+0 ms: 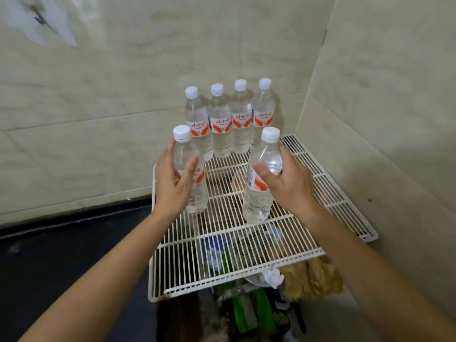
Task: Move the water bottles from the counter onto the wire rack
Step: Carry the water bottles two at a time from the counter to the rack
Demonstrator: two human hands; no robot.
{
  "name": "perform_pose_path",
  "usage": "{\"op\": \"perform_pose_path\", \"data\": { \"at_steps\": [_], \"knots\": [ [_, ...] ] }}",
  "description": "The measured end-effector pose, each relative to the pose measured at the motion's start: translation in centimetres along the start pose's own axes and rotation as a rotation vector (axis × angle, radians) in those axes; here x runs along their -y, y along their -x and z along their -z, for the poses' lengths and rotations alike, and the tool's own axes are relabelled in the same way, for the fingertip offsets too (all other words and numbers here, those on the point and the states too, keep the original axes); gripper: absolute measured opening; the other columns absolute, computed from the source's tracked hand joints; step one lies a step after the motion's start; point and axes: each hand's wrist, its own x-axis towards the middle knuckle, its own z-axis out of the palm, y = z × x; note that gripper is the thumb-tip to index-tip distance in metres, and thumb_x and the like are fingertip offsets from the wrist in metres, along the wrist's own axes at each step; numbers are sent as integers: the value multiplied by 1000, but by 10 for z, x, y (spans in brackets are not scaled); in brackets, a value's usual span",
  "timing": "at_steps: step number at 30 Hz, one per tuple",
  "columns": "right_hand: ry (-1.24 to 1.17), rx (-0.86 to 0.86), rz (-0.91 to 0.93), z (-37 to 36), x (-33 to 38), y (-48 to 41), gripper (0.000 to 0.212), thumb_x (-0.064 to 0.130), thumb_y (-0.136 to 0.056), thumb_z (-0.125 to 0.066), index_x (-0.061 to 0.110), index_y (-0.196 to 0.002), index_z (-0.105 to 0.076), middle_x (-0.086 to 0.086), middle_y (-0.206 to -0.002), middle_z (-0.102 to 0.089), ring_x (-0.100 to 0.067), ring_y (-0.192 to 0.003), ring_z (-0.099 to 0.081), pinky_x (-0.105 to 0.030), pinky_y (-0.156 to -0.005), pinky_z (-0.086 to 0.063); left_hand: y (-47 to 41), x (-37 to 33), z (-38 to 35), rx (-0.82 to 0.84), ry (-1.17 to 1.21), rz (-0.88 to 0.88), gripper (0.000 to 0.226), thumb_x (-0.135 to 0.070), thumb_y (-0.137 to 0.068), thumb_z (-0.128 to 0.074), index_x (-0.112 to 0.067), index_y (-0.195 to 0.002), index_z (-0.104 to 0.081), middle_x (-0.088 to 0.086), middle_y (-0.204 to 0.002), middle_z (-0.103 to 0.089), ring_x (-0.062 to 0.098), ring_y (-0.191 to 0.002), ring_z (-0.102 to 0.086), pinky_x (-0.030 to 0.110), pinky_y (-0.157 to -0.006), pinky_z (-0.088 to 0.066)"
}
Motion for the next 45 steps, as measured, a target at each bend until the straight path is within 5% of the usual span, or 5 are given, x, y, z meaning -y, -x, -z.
{"op": "perform_pose_path", "data": {
  "at_steps": [17,21,25,32,45],
  "knots": [
    [-189,273,97,-58,19,-131,90,86,-76,-50,34,-148,-37,3,-134,-64,-18,-118,-63,-50,-101,-52,-94,4,-27,180,95,35,53,-44,-97,-59,-29,-146,-46,0,-139,-62,19,-127,-60,50,-105,-50],
    [-286,175,15,-72,5,-116,90,81,-75,-60,33,-147,-36,5,-141,-57,-17,-126,-57,-49,-103,-51,-94,10,-32,208,-157,73,65,-47,-104,-45,-29,-160,-17,6,-164,-19,22,-153,-11,38,-122,-16],
    [-274,357,-171,-82,-26,-91,100,63,-77,-75,31,-156,-23,0,-149,-49,-18,-125,-57,-39,-98,-55,-70,33,-29,253,-61,320,106,-59,-86,-65,-29,-159,5,5,-167,-12,23,-145,-34,47,-116,-35],
    [-133,378,-164,-100,-33,-79,51,42,-89,-73,27,-136,-61,4,-124,-71,-15,-99,-70,-39,-93,-58,-44,78,-41,252,-255,321,40,-34,-99,-59,-26,-138,-57,-7,-121,-70,7,-103,-66,42,-98,-56],
    [113,304,-113,-120,-27,-83,50,55,-91,-64,23,-128,-62,1,-108,-73,-15,-76,-67,-36,-71,-60,-31,100,-53,71,-426,154,31,-40,-105,-42,-30,-131,-57,-10,-98,-69,4,-83,-63,37,-78,-58]
  ]
}}
